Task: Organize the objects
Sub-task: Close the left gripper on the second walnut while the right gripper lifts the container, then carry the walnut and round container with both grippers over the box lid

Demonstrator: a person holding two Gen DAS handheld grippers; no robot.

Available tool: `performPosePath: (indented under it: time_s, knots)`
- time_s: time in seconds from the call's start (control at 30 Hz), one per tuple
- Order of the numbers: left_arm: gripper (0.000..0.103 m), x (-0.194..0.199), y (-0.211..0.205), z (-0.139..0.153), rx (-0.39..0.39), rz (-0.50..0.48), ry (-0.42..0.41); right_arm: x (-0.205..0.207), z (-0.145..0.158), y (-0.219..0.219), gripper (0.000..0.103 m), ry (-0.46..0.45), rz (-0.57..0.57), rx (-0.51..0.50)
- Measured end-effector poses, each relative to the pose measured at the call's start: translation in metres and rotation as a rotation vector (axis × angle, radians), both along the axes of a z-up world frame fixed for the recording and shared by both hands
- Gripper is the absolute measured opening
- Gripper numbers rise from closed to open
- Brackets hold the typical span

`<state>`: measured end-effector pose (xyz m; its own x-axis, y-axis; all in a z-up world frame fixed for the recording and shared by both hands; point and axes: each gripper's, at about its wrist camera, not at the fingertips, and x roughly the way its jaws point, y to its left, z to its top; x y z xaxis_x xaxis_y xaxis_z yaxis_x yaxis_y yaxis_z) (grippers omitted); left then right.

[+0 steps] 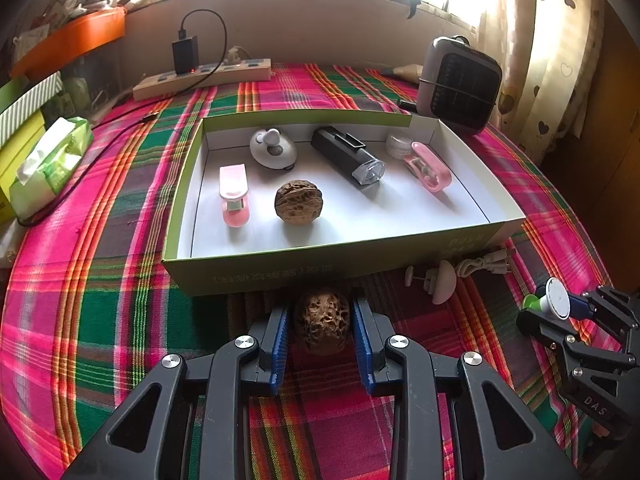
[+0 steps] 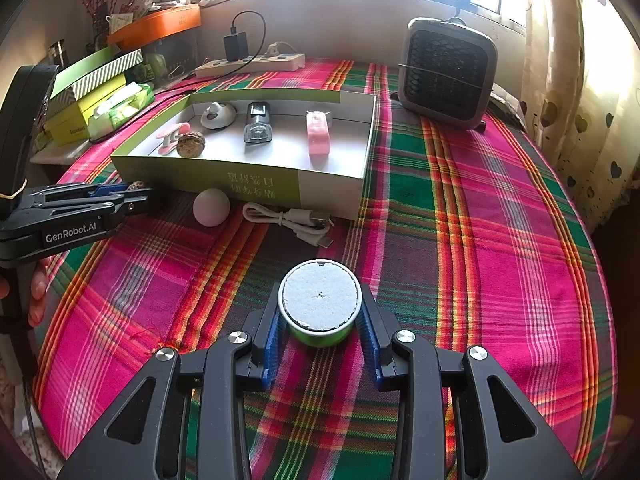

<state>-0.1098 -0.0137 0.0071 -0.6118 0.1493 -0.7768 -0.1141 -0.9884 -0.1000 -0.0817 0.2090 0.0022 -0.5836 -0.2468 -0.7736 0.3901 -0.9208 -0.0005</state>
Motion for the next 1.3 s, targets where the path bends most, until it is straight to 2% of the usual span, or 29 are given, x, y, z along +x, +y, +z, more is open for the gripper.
performPosePath:
  time_s: [0.33,0.77,1.3]
  knots:
    - [0.027,0.006,0.001,0.003,0.002,-0.003,0.014,0.001,0.004,0.000,0.035,0.009,0.003,-0.018]
    - [0.027,0.012,-0.008,0.024,0.022,0.003,0.059,-0.002,0.020,-0.007,0.035,0.041,0.037,-0.037]
    - [0.027,-0.012,-0.023,0.036,0.025,0.025,0.070,-0.030,0.043,-0.041,0.035,0.084,0.125,-0.042]
